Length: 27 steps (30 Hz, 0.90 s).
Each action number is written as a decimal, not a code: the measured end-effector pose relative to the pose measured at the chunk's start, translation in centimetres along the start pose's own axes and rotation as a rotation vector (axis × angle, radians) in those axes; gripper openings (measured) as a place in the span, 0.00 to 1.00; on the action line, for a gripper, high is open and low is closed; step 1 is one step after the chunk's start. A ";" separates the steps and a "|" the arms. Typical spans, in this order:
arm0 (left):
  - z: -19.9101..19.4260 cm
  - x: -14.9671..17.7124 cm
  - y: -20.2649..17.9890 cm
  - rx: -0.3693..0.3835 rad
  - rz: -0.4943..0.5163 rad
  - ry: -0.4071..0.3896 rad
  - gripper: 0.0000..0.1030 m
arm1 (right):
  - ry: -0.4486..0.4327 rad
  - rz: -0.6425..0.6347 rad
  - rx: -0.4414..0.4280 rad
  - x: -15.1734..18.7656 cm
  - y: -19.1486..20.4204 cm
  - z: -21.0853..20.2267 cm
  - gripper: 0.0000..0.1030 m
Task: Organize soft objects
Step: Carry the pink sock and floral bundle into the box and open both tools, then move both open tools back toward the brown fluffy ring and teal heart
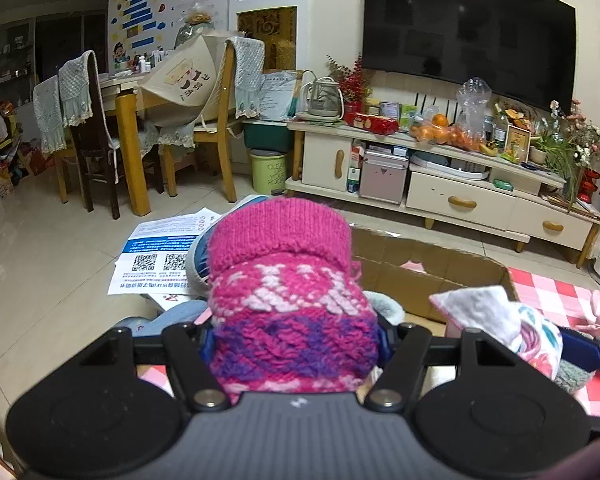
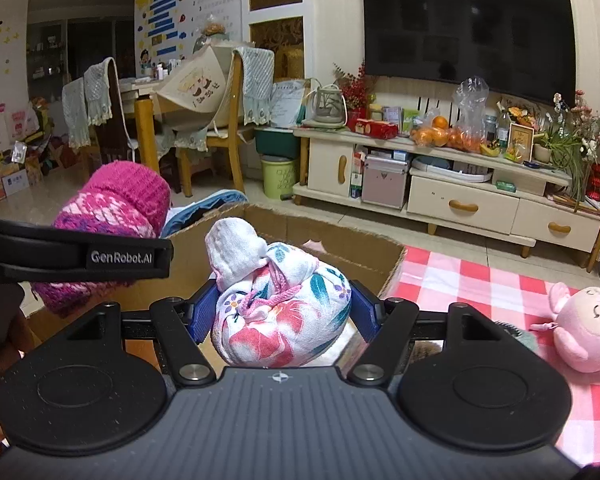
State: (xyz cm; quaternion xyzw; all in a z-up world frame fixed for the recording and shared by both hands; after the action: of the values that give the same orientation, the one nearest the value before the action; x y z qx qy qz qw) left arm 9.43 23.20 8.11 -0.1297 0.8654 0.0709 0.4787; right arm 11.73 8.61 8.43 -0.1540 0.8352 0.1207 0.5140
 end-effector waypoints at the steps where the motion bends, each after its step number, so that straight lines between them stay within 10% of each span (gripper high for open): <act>1: 0.1 0.0 0.2 -0.002 -0.003 0.002 0.65 | 0.005 -0.001 -0.001 0.1 0.0 0.2 0.82; 8: 0.2 -0.2 -0.1 -0.010 -0.004 0.012 0.71 | 0.048 -0.026 -0.005 0.3 0.6 1.1 0.98; 27: -1.4 -0.8 -2.4 0.002 0.062 -0.051 0.88 | -0.058 0.100 0.082 -0.1 -3.9 -5.0 0.98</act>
State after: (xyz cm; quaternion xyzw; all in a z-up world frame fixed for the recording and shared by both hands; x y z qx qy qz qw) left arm 9.42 20.74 9.54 -0.1006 0.8565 0.0878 0.4986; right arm 9.14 3.24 10.55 -0.0873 0.8310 0.1162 0.5370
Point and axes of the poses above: each gripper's, at about its wrist camera, not at the fingertips, and z roughly the way its jaws point, y to its left, x to its underside, the point moved 9 cm from there along z, roughly the way its jaws point, and after that the axes turned 1 degree about -x, right-handed, at the moved point
